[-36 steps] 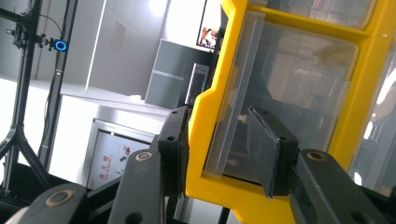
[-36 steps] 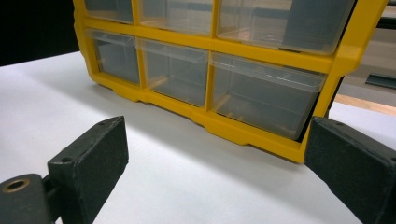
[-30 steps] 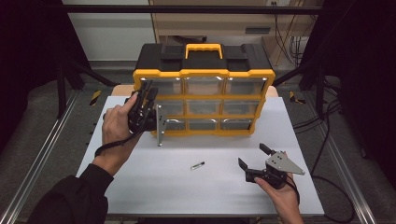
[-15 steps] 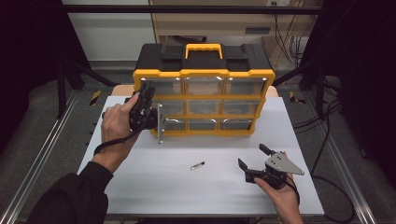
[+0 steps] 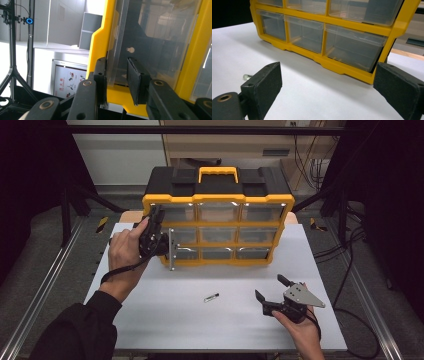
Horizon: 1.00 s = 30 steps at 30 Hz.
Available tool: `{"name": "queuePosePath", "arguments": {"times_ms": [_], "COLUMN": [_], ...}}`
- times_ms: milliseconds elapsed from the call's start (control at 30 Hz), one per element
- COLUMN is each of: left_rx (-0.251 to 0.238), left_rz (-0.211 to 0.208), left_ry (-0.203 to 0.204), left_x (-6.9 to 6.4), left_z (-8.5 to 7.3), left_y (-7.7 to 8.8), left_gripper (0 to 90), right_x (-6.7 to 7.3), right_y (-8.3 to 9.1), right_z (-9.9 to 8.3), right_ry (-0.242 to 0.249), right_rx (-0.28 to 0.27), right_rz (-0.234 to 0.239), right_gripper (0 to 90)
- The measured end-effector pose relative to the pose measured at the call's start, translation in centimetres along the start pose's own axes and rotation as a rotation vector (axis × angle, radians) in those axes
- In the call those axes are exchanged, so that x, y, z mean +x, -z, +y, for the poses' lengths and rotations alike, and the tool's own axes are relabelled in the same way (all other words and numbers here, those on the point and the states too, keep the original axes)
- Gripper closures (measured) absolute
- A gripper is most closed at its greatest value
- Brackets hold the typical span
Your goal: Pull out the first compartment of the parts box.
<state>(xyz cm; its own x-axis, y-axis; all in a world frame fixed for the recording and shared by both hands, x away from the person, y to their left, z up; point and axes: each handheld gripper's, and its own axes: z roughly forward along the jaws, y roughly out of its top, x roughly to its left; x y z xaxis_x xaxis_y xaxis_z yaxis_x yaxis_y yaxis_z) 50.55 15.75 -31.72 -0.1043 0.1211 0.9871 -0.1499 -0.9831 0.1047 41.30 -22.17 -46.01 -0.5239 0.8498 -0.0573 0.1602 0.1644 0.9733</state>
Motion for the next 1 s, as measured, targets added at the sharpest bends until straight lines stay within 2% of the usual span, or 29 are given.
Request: {"name": "queuePosePath", "arguments": {"times_ms": [367, 533, 700, 800, 1000], "left_rx": [0.008, 0.001, 0.016, 0.015, 0.021], "left_rz": [0.018, 0.037, 0.053, 0.059, 0.081], "left_ry": [-0.003, -0.014, -0.033, -0.028, -0.043], "left_x": [-0.28, -0.46, -0.63, -0.69, -1.00], "left_z": [0.19, 0.10, 0.23, 0.26, 0.38], "left_y": [-0.41, -0.49, -0.50, -0.53, -0.65], "left_gripper": [69.5, 70.9, 73.1, 73.9, 75.0], "right_x": [-0.13, -0.03, 0.04, 0.05, 0.09], "right_y": [0.16, 0.22, 0.26, 0.27, 0.33], "right_z": [0.02, 0.08, 0.08, 0.07, 0.10], "right_ry": [-0.003, 0.008, 0.025, 0.026, 0.028], "right_rx": [-0.016, -0.029, -0.040, -0.043, -0.052], "right_rz": [-0.007, 0.005, 0.030, 0.033, 0.040], "right_gripper": [7.9, 6.3, 3.9, 3.8, 4.0]}}
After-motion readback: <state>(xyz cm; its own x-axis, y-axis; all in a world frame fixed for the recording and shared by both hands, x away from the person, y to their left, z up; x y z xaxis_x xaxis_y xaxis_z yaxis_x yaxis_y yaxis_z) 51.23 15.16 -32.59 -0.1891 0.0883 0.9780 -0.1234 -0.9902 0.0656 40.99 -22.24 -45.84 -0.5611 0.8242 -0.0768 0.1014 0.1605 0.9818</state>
